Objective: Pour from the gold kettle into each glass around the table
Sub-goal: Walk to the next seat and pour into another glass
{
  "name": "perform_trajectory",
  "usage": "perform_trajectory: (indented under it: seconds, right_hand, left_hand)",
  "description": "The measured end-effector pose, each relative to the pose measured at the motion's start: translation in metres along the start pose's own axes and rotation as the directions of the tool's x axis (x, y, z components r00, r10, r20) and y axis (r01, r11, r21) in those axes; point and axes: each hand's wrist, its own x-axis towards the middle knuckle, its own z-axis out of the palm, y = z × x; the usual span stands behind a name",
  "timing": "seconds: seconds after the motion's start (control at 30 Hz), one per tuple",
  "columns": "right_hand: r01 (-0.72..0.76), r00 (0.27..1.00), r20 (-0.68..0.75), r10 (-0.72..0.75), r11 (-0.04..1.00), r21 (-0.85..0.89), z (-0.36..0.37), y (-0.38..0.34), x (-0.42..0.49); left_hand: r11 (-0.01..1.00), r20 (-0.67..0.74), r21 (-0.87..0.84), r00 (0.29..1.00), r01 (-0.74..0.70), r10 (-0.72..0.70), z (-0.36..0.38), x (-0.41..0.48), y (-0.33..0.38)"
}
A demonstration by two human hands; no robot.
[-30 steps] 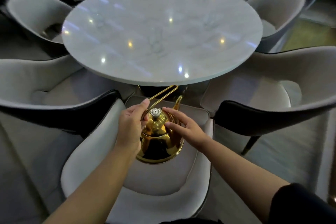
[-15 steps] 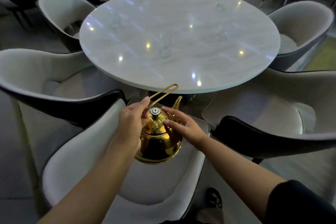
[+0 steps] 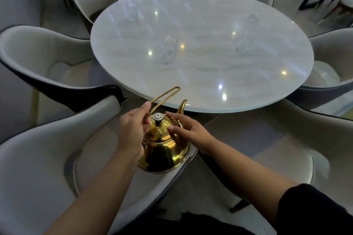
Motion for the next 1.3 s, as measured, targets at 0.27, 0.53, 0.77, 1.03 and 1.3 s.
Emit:
perform_trajectory:
  seconds: [0.27,0.53,0.77,1.03,1.3]
  right_hand:
    - [0.022,1.0,0.022,-0.021,0.999,-0.046,-0.049,0.005,0.017]
    - [0.061,0.997,0.049,-0.056,0.991,-0.118,-0.078,-0.015,0.068]
    - [0.074,0.994,0.087,-0.063,0.989,-0.126,-0.096,-0.03,0.127]
    - [0.075,0.98,0.191,-0.061,0.995,-0.069,-0.117,-0.05,0.188]
    - [0.071,0.975,0.211,-0.071,0.997,0.006,-0.139,-0.07,0.247]
  left_hand:
    - [1.0,-0.044,0.027,0.999,-0.003,0.004,0.044,0.019,-0.002]
    - [1.0,-0.1,-0.007,0.995,0.018,-0.018,0.063,0.071,0.015]
    - [0.999,-0.136,0.033,0.991,-0.006,0.01,0.075,0.122,0.033]
    - [0.999,-0.271,0.042,0.962,-0.008,0.019,0.092,0.168,0.054]
    - [0.991,-0.256,0.136,0.967,0.021,0.014,0.106,0.23,0.077]
